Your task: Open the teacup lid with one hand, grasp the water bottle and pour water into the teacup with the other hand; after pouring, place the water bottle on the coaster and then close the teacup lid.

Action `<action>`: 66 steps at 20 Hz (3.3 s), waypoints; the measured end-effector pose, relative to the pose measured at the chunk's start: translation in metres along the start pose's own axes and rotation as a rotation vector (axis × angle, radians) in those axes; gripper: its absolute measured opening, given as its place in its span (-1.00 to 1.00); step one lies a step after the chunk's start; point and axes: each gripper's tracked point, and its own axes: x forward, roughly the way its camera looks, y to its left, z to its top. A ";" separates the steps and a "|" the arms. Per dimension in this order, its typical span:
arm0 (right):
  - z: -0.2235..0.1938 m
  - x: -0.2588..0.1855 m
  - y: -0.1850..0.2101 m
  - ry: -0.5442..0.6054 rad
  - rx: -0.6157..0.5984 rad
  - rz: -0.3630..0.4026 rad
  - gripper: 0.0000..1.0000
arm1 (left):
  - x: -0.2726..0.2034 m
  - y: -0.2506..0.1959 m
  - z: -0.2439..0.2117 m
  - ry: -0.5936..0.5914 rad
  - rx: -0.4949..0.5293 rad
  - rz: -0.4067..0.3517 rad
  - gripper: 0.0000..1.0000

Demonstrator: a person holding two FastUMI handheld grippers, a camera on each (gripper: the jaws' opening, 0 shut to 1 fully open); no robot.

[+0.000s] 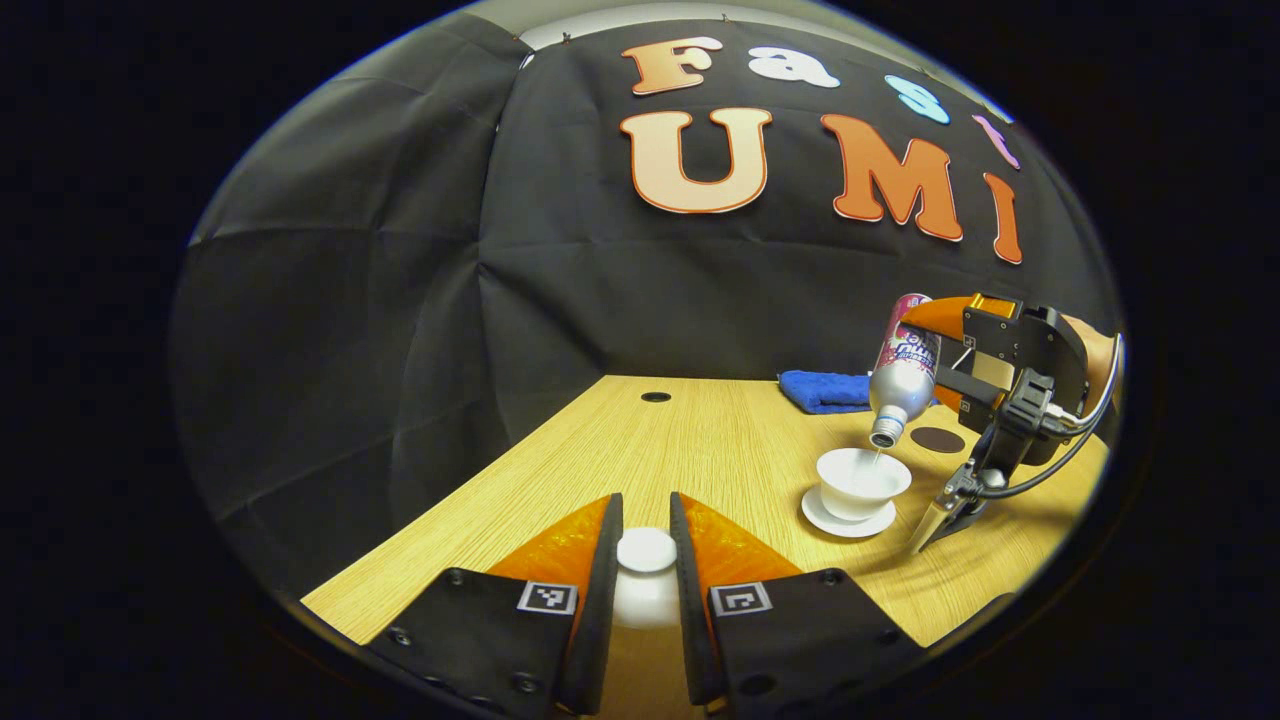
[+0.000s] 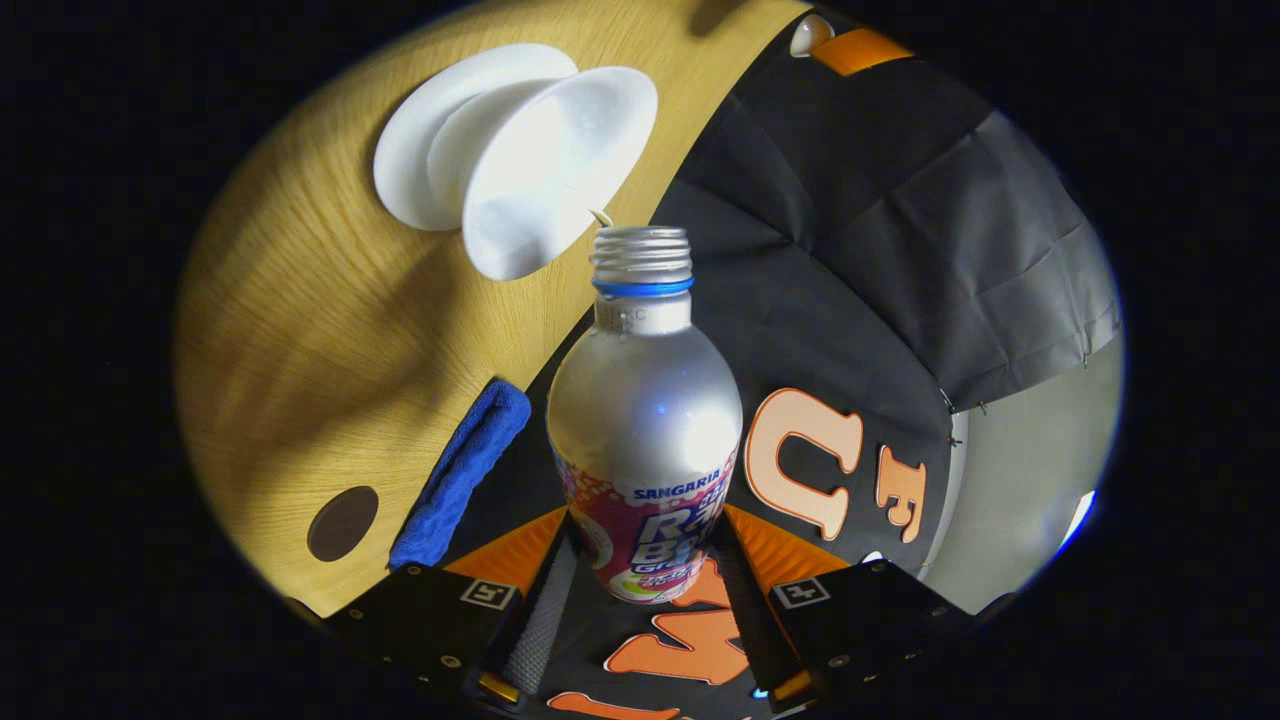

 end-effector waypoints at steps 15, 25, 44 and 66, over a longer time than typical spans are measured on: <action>-0.003 -0.011 0.039 0.026 0.541 0.218 0.57 | 0.003 -0.023 0.023 -0.038 -0.006 -0.034 -0.31; -0.042 -0.029 0.016 0.077 1.044 0.233 0.57 | 0.007 -0.064 0.055 -0.075 0.028 -0.097 -0.31; -0.117 -0.050 0.055 0.251 1.727 0.253 0.57 | 0.053 -0.162 0.060 -0.039 0.036 -0.236 -0.31; -0.100 -0.021 0.122 0.355 1.908 0.342 0.57 | 0.081 -0.182 0.007 0.088 0.051 -0.271 -0.24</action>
